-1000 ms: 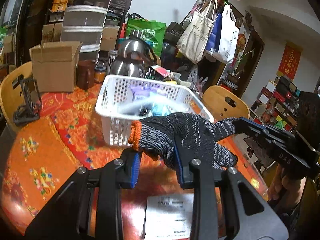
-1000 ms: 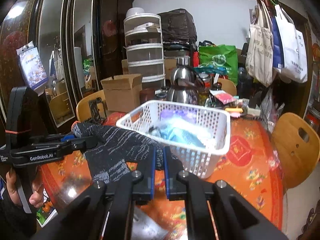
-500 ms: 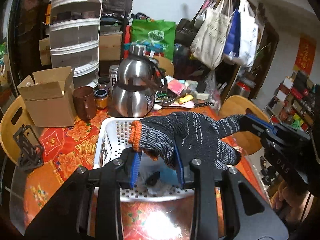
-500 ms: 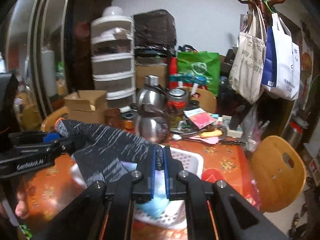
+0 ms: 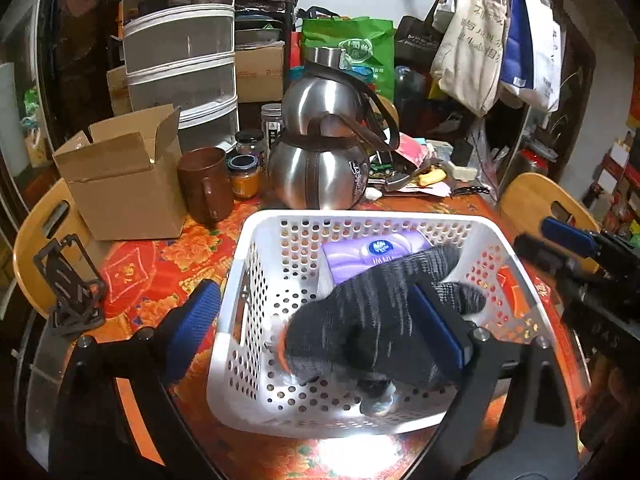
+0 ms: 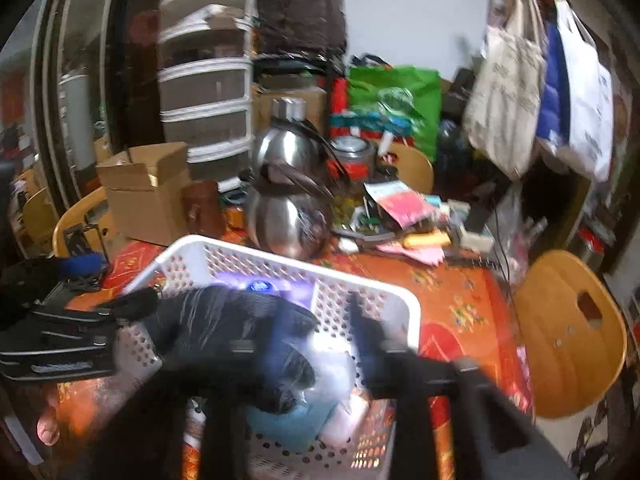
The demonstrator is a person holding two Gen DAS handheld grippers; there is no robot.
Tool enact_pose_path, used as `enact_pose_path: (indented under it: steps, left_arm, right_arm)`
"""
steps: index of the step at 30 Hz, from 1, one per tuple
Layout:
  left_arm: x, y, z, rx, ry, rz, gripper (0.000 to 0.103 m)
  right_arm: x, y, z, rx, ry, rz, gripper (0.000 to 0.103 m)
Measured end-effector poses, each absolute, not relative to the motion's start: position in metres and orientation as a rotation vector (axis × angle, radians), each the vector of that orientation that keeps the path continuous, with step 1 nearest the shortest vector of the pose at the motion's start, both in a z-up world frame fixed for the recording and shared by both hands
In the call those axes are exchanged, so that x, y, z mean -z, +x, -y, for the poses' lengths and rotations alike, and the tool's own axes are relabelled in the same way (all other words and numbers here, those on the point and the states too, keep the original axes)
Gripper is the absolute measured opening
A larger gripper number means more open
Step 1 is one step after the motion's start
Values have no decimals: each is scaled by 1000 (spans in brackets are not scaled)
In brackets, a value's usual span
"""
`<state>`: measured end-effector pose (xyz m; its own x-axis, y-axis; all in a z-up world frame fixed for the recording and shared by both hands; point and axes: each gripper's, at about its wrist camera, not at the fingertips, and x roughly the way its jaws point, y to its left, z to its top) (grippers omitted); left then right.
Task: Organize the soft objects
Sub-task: 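Grasp the white instruction sheet with both grippers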
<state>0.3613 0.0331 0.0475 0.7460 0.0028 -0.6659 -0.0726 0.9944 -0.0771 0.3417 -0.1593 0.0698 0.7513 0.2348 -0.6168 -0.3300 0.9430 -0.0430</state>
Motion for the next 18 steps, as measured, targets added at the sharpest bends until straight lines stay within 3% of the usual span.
enact_pose_path:
  steps: [1,10,18]
  left_arm:
    - [-46,358,-37,-37,-105,-719,93]
    - [-15,305,-56,-8,-104,-747,94]
    - [44,195,-61,34,-81,-752,94]
  right_arm:
    - [-67,340,162,-298,-148,-648,70]
    - [-45,278,205,-242,-35,-634,71]
    - [31,151,232,-287,-53,-680,76]
